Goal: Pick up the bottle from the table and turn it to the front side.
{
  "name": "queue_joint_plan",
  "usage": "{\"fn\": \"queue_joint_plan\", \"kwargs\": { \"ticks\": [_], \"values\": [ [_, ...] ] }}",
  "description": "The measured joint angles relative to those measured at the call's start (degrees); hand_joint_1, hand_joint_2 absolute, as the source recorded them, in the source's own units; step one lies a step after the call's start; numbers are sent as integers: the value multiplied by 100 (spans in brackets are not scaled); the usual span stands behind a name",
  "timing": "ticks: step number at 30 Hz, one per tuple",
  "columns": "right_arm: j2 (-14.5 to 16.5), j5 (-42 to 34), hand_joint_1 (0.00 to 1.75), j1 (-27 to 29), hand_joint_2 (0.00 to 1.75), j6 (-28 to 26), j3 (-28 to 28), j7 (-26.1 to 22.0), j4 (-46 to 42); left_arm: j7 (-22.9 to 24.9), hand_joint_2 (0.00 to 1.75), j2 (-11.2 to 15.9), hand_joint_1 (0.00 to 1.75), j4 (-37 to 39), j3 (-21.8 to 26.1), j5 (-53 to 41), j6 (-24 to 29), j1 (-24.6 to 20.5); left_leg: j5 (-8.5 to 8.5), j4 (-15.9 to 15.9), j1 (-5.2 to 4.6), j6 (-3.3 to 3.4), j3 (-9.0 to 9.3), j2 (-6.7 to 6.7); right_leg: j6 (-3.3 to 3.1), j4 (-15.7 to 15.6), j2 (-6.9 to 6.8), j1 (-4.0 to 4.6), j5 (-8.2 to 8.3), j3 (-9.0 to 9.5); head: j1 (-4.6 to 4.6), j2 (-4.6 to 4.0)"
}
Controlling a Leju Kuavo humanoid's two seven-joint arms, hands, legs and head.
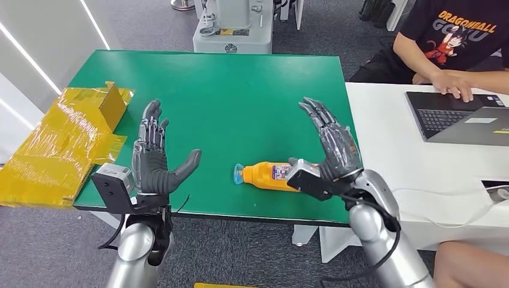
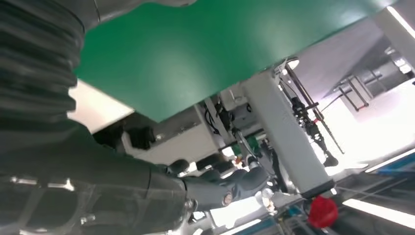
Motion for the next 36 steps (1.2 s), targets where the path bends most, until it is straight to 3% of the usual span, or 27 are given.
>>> {"fn": "queue_joint_plan", "kwargs": {
  "ticks": [5,8,16,26,36],
  "values": [
    [-533,-490,0,-965,175,1021,322,-285,977,-69,175,41,0,92,-37,108,-107,-23,2,3,0,-1,-1,-1,0,0,0,0,1,0,0,0],
    [-729,-710,0,-1440,175,1360,589,-433,1542,-80,175,69,0,137,-72,143,-122,-37,1,2,0,-1,-2,-1,1,0,0,0,1,0,2,0],
    [-750,-1185,0,-2348,175,1891,1538,-630,2956,-96,175,139,0,147,-87,217,-101,-89,2,0,2,-2,-2,-3,0,3,-3,2,-1,-1,-1,0],
    [-436,-1534,0,-2413,175,2035,2262,-639,4075,-92,175,197,0,149,-87,259,-53,-103,1,0,2,-2,-2,-3,1,-1,-1,2,-1,-1,-1,0],
    [-302,-1568,0,-1956,175,1480,2711,-492,4559,-51,175,242,0,269,-110,437,-38,-207,1,1,2,-2,-1,-2,3,-3,-1,2,-3,-1,-1,0]
  ]
}}
